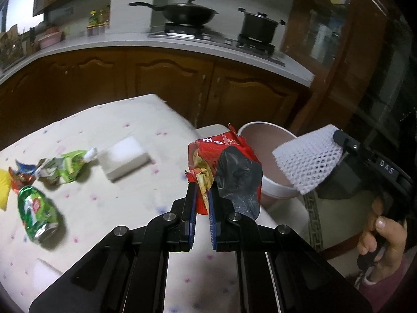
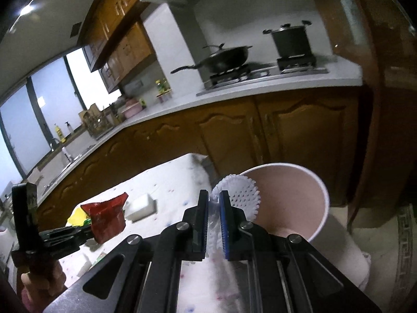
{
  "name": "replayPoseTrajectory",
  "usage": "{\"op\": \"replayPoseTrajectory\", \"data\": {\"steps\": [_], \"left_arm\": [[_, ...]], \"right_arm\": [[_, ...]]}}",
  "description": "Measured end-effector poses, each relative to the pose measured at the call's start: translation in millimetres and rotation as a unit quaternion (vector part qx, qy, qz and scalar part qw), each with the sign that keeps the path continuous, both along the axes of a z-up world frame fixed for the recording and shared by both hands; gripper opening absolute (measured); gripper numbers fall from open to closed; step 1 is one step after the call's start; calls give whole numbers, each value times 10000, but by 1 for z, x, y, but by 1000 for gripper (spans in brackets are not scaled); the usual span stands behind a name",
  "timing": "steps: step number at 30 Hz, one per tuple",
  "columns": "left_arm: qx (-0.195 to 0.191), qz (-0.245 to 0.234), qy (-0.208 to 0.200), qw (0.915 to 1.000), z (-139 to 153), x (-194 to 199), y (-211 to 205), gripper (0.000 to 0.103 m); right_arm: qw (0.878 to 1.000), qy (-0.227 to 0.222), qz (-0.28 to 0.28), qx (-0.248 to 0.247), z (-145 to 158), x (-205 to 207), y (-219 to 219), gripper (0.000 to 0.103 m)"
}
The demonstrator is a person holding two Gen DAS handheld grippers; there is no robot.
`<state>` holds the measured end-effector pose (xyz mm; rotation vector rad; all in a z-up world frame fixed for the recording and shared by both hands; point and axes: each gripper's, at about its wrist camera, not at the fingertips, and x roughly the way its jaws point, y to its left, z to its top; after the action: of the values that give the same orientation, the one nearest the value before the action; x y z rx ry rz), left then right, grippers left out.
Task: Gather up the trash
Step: 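Carry the red bag and foam net to the bin and release both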
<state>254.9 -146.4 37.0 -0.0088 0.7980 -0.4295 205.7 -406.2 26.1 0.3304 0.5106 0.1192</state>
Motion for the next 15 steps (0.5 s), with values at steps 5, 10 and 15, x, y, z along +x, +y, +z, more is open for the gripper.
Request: {"op": "replayPoseTrajectory", "data": {"steps": [5,10,15], "left_arm": [[50,-220,-6,9997,2,2,-25,7],[101,-385,48,9992,0,9,-48,7],[192,-523,31,9984,-1,18,-74,7]], "right_arm": [[9998,-32,-172,11,1,-3,-16,8],[9995,-4,-320,56,-5,-4,-34,8],[9987,16,-494,85,-10,-1,-49,9]]}}
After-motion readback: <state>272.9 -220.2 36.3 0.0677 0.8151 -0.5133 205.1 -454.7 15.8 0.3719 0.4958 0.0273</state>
